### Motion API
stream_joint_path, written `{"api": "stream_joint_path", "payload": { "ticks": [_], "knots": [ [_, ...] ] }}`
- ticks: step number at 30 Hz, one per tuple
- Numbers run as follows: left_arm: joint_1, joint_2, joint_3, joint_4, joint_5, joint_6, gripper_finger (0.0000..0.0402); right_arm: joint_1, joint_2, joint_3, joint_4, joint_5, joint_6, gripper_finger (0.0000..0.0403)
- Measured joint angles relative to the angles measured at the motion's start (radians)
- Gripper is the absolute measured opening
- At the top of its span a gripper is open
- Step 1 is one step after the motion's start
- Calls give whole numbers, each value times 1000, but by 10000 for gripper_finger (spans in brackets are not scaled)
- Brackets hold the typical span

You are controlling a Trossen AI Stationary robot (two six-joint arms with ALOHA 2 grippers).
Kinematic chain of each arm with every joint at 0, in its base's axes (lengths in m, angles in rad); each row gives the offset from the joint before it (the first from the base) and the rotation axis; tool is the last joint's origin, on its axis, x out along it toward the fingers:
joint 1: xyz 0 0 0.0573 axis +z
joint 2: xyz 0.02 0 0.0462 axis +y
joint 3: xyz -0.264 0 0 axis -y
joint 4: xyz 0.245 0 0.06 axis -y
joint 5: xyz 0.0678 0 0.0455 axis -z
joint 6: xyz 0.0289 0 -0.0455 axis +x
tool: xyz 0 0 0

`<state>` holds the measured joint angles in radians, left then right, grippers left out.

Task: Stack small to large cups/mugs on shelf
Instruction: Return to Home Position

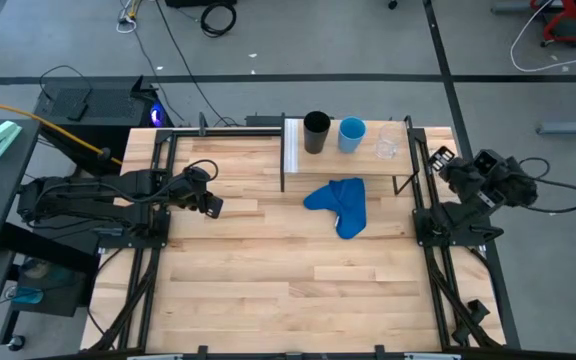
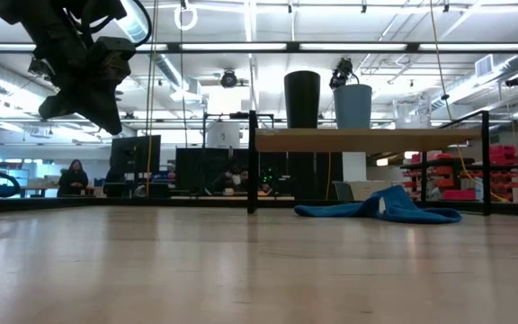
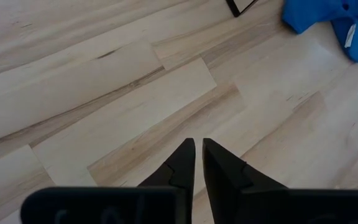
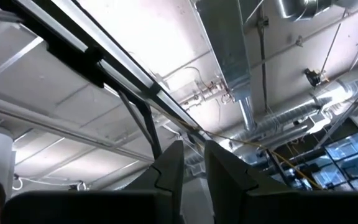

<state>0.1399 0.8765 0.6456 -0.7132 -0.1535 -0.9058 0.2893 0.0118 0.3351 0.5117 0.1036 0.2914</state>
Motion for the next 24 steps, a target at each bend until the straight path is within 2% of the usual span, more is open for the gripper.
{"api": "stream_joint_path", "payload": {
  "ticks": [9,13,17,21,24],
  "knots": [
    [0,0,0,3,0,0,31,0,-7,-2,-77,53,19,73],
    [0,0,0,6,0,0,31,0,15,-51,-63,64,58,73],
    [0,0,0,6,0,0,36,0,27,-180,84,76,122,73],
    [0,0,0,6,0,0,40,0,26,-299,255,76,122,73],
    [0,0,0,6,0,0,38,0,26,-328,261,76,126,73]
  ]
}}
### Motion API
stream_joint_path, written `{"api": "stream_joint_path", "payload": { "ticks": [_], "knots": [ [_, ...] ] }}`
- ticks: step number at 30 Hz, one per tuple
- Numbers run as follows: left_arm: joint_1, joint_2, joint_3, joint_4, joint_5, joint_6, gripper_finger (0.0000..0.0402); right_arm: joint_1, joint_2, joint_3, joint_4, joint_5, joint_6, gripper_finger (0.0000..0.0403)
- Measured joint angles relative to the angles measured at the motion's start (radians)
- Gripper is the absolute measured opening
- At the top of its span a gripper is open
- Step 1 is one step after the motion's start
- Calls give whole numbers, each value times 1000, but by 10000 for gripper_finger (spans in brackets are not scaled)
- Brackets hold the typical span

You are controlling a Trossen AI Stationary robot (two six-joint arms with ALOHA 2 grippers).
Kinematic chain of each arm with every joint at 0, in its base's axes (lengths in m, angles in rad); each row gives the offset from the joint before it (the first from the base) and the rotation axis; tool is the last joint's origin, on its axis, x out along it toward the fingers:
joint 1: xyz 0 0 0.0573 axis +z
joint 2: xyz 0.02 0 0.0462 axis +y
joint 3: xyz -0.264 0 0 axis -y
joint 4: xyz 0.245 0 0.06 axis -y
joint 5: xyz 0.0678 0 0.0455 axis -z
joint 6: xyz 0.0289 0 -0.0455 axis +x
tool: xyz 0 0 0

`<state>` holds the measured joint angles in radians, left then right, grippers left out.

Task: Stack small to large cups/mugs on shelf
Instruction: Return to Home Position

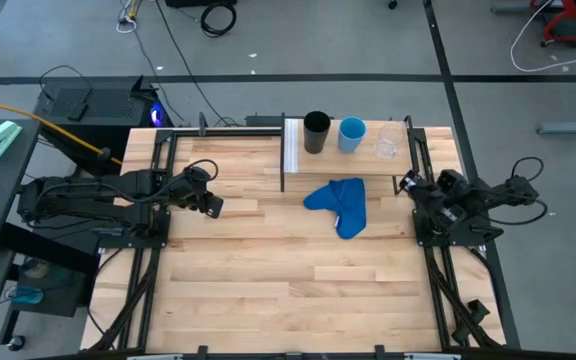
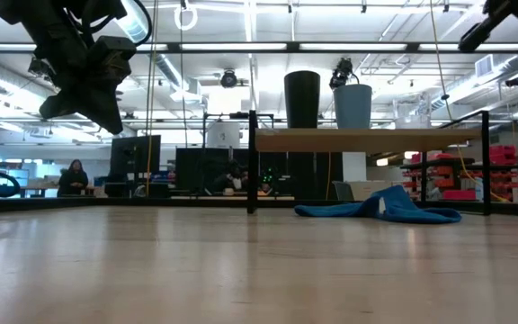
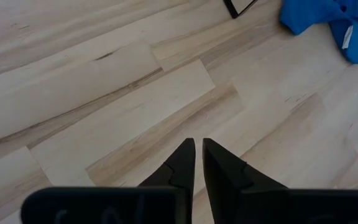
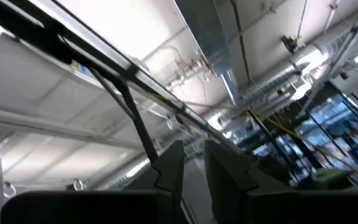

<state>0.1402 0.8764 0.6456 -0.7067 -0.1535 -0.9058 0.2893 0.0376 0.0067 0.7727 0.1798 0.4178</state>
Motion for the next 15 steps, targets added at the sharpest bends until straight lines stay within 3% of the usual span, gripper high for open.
{"api": "stream_joint_path", "payload": {
  "ticks": [8,15],
  "knots": [
    [0,0,0,0,0,0,28,0,1,1,-127,0,25,73],
    [0,0,0,0,0,0,34,0,1,1,-128,0,28,73]
  ]
}}
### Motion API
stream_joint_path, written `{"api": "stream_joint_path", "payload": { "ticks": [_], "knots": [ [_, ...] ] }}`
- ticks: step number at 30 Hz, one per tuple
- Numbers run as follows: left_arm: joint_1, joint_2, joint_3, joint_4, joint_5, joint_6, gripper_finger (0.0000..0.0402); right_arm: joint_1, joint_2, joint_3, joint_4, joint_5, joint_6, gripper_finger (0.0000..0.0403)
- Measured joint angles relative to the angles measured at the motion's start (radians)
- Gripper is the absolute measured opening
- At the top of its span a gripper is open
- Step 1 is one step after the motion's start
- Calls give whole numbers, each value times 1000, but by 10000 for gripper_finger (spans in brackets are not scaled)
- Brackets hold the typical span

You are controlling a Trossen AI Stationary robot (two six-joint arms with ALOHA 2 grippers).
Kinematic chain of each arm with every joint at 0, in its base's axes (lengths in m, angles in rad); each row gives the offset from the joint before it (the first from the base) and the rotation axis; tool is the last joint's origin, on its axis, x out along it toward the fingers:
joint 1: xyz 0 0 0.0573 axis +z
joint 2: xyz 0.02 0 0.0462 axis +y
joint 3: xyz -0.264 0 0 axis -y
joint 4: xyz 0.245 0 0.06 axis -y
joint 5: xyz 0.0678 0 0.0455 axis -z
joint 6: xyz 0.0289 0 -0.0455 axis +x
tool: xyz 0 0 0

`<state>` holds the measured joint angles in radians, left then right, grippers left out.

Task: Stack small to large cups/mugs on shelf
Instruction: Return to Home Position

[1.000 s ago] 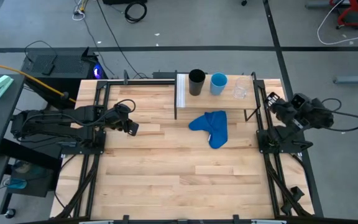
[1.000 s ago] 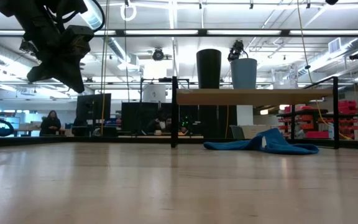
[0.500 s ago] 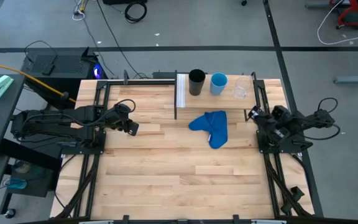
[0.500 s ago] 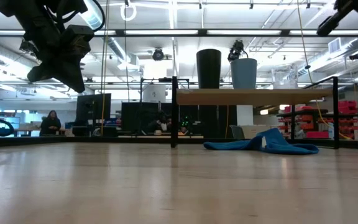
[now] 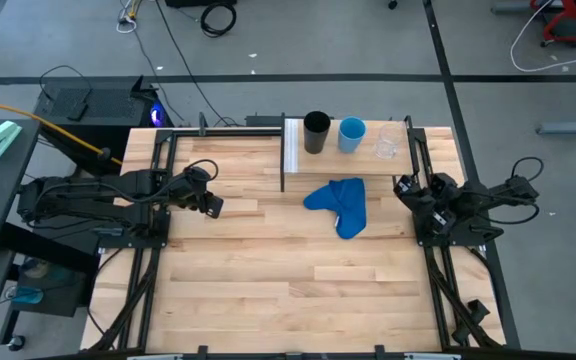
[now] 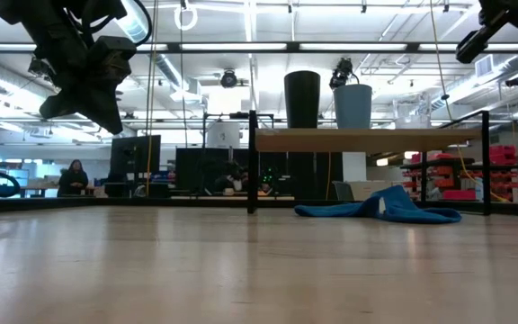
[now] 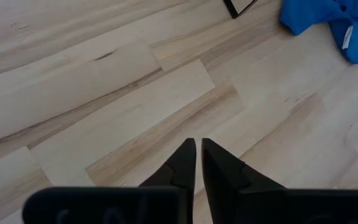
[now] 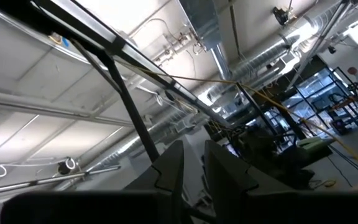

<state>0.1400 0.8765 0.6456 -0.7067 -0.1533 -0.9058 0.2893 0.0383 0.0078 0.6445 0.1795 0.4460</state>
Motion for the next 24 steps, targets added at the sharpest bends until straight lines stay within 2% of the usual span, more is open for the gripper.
{"api": "stream_joint_path", "payload": {
  "ticks": [11,12,16,20,24],
  "knots": [
    [0,0,0,0,6,42,37,0,0,0,0,0,-2,73],
    [0,0,0,-1,-8,85,35,0,0,0,0,0,-4,73],
    [3,0,0,-5,-120,535,29,0,0,0,0,0,0,73],
    [3,0,0,6,-127,941,29,0,0,0,0,0,-4,73],
    [3,7,1,63,-134,1111,36,0,0,0,0,0,-7,73]
  ]
}}
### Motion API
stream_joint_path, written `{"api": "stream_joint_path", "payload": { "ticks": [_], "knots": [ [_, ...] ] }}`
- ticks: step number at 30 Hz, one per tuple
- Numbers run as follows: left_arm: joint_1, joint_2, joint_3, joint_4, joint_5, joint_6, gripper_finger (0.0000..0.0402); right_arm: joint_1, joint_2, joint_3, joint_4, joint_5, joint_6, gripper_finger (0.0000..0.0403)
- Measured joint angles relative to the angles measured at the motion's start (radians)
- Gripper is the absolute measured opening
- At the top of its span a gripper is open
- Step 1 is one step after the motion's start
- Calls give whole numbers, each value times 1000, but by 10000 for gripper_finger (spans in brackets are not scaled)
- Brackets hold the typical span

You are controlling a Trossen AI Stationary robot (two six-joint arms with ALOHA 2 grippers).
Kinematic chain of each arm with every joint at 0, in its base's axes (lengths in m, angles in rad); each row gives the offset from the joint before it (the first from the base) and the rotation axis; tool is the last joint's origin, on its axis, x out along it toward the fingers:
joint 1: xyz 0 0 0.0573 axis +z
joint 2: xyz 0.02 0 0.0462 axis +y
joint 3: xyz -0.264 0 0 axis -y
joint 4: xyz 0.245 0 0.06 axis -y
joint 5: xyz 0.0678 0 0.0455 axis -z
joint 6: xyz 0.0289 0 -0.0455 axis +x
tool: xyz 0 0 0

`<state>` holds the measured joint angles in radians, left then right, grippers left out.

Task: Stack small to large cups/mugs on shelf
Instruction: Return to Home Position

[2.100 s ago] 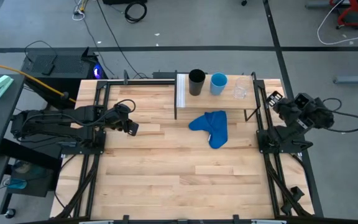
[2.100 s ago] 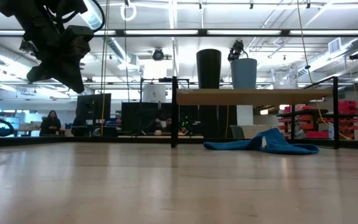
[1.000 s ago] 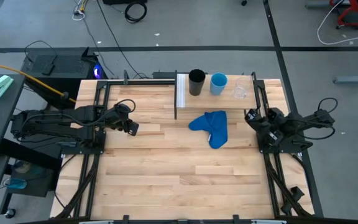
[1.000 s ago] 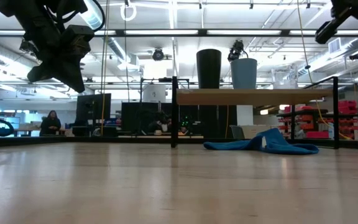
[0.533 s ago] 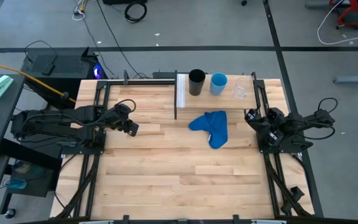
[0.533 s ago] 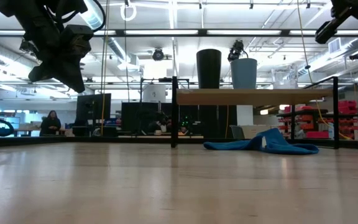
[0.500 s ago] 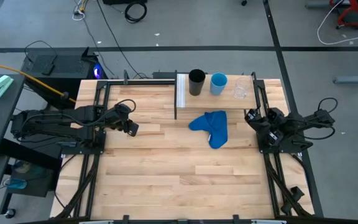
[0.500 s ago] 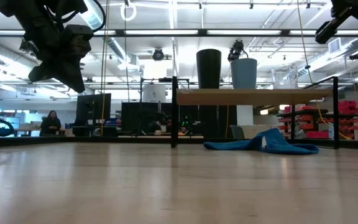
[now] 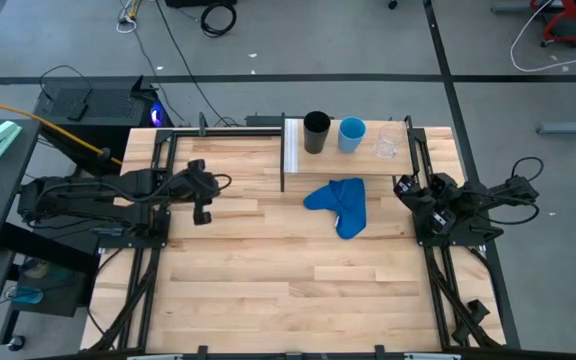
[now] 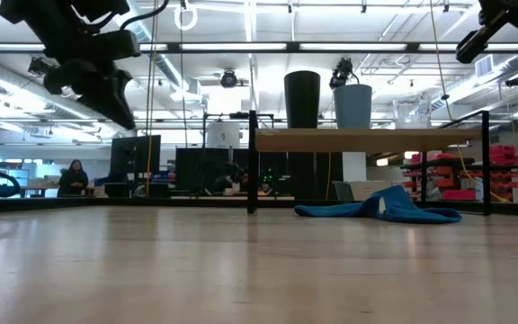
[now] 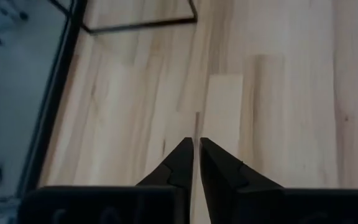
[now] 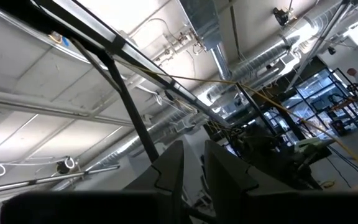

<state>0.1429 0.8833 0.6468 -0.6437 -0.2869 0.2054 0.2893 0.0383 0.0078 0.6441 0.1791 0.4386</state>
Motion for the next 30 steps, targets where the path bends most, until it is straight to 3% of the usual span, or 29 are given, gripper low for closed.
{"api": "stream_joint_path", "payload": {
  "ticks": [3,9,13,16,19,21,27,30],
  "knots": [
    [0,0,0,45,2,3,40,0,0,0,0,0,2,73],
    [16,1,0,266,-52,-300,34,0,0,0,0,0,3,73],
    [37,-8,0,700,-55,-401,33,0,0,0,0,0,3,73],
    [41,-12,2,1063,-53,-350,37,0,0,0,0,0,3,73],
    [56,-42,8,1288,-52,-268,41,0,0,0,0,0,4,73],
    [71,-96,47,1207,-54,-238,42,0,0,0,0,0,4,73],
    [90,-235,270,492,-53,-259,43,0,0,0,1,0,12,73],
    [89,-293,329,337,-54,-294,42,0,0,0,1,0,12,73]
  ]
}}
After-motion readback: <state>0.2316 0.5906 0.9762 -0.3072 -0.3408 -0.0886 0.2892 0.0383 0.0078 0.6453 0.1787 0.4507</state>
